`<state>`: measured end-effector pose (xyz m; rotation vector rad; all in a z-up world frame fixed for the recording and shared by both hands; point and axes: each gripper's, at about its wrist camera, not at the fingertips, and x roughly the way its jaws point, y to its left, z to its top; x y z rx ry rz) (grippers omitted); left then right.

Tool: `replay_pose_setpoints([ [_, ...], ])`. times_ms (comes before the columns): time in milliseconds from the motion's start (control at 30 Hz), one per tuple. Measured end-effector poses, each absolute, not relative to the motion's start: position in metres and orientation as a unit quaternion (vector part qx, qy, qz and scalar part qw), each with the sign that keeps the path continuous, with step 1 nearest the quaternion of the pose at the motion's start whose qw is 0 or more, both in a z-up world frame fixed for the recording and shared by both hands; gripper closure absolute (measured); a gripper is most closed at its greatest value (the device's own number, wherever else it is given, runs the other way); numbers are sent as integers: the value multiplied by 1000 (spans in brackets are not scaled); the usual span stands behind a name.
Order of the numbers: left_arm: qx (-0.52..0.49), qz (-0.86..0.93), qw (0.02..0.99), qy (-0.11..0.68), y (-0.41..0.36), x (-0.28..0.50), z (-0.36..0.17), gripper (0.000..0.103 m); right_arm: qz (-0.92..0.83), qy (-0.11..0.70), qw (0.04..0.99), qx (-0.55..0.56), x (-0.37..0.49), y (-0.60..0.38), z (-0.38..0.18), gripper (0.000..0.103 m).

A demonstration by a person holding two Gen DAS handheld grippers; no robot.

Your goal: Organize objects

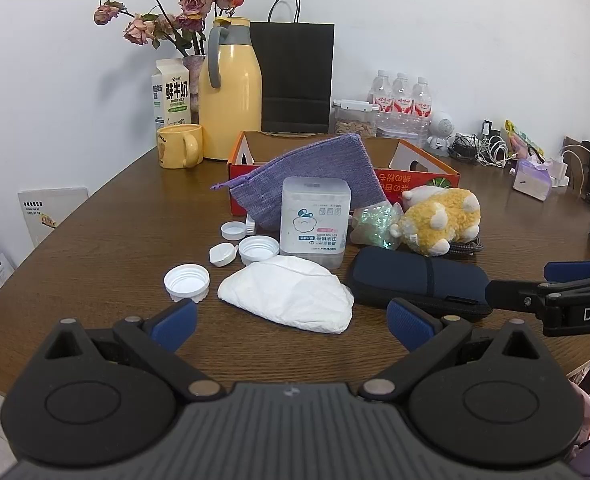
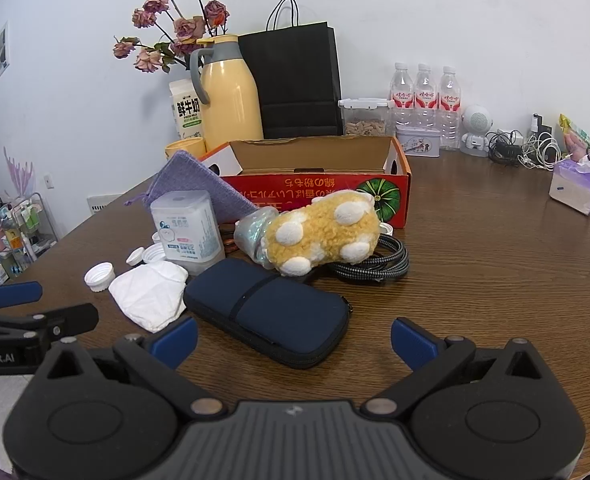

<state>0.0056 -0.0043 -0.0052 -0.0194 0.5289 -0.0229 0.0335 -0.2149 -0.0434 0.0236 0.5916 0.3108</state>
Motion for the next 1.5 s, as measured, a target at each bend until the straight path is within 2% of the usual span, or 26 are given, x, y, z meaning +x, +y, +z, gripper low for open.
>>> replay_pose_setpoints([
  [1500,-16,4,964,267,7,21,-5,0,154,286,946,4,44,-212,-44,0],
])
